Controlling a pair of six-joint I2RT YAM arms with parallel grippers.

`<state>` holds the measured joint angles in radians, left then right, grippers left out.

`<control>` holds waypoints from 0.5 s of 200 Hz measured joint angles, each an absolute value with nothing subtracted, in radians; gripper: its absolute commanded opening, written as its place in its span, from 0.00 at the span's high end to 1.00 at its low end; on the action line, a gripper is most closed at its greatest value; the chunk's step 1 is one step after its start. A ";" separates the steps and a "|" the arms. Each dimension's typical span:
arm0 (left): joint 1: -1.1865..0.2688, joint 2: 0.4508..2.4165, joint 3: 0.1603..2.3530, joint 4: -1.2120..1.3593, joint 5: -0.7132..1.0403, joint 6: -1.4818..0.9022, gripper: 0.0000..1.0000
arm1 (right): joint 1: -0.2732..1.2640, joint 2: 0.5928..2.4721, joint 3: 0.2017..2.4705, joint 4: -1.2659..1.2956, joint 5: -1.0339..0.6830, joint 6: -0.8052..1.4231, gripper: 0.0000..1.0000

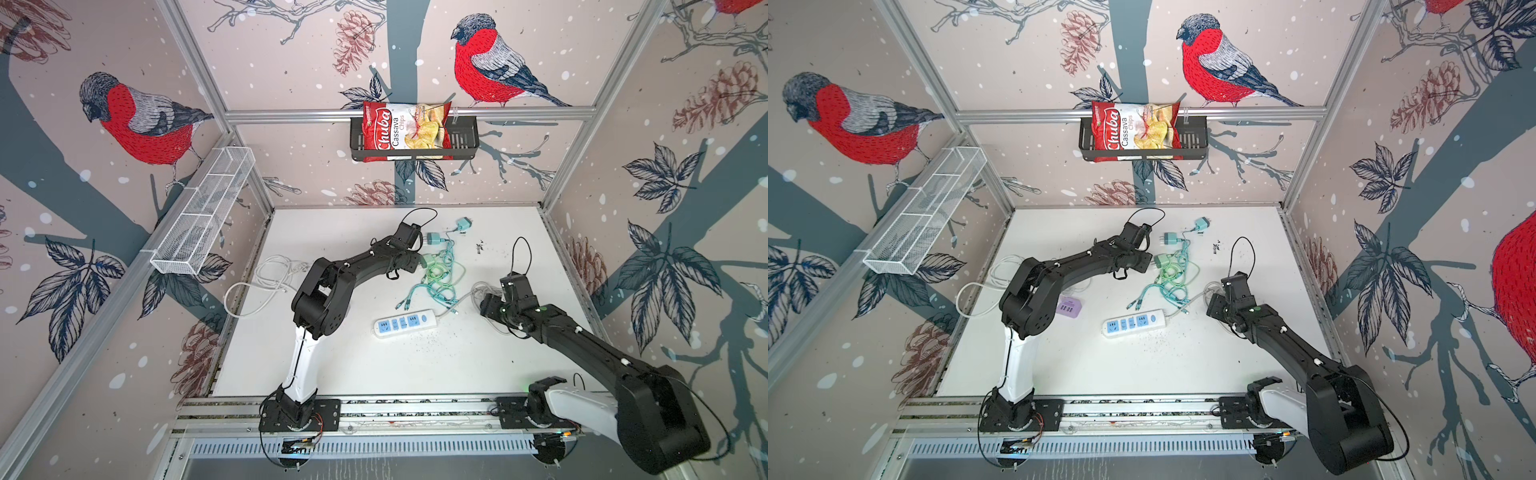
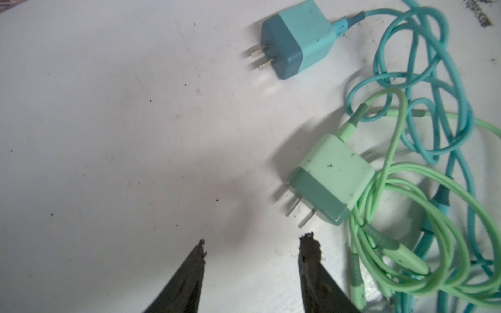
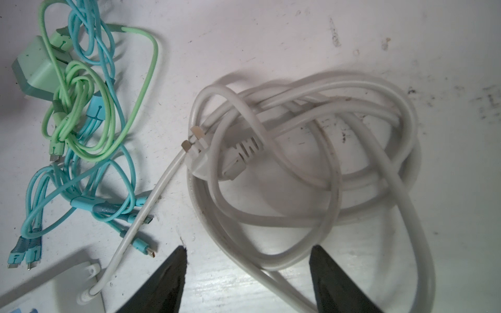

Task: Insert the plug
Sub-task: 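Lower the open left gripper around the light-green charger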

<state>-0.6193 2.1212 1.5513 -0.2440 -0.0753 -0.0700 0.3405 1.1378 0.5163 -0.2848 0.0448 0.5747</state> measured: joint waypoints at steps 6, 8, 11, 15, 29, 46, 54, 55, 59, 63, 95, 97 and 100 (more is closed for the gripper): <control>-0.621 2.121 1.550 -0.242 -0.067 -0.066 0.44 | 0.340 1.138 0.518 -0.285 0.045 0.575 0.27; -0.622 2.121 1.550 -0.242 -0.063 -0.062 0.44 | 0.340 1.138 0.518 -0.285 0.045 0.575 0.27; -0.624 2.121 1.549 -0.239 -0.059 -0.055 0.44 | 0.340 1.138 0.518 -0.285 0.045 0.575 0.27; -0.627 2.121 1.549 -0.237 -0.052 -0.048 0.44 | 0.340 1.138 0.520 -0.285 0.045 0.575 0.27; -0.643 2.123 1.550 -0.232 -0.035 -0.018 0.44 | 0.340 1.139 0.525 -0.286 0.045 0.574 0.27; -0.669 2.138 1.562 -0.219 -0.017 0.032 0.45 | 0.340 1.139 0.531 -0.286 0.045 0.571 0.27; -0.677 2.143 1.563 -0.220 -0.001 0.054 0.45 | 0.340 1.138 0.532 -0.286 0.045 0.571 0.27; -0.677 2.144 1.563 -0.220 0.002 0.059 0.45 | 0.340 1.138 0.532 -0.286 0.045 0.570 0.27; -0.678 2.146 1.563 -0.222 0.007 0.068 0.45 | 0.340 1.138 0.533 -0.287 0.045 0.569 0.27; -0.679 2.148 1.563 -0.222 0.007 0.081 0.45 | 0.340 1.137 0.533 -0.287 0.045 0.567 0.27; -0.675 2.161 1.576 -0.222 -0.001 0.145 0.45 | 0.340 1.132 0.535 -0.289 0.045 0.554 0.27; -0.675 2.162 1.577 -0.222 -0.001 0.148 0.45 | 0.340 1.132 0.535 -0.289 0.045 0.554 0.27; -0.675 2.165 1.581 -0.222 -0.002 0.158 0.45 | 0.340 1.132 0.535 -0.289 0.045 0.553 0.27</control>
<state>-0.6754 2.1651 1.5806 -0.2222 -0.0017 0.1577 0.3405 1.1316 0.5346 -0.2886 0.0448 0.5529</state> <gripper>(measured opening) 0.551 0.726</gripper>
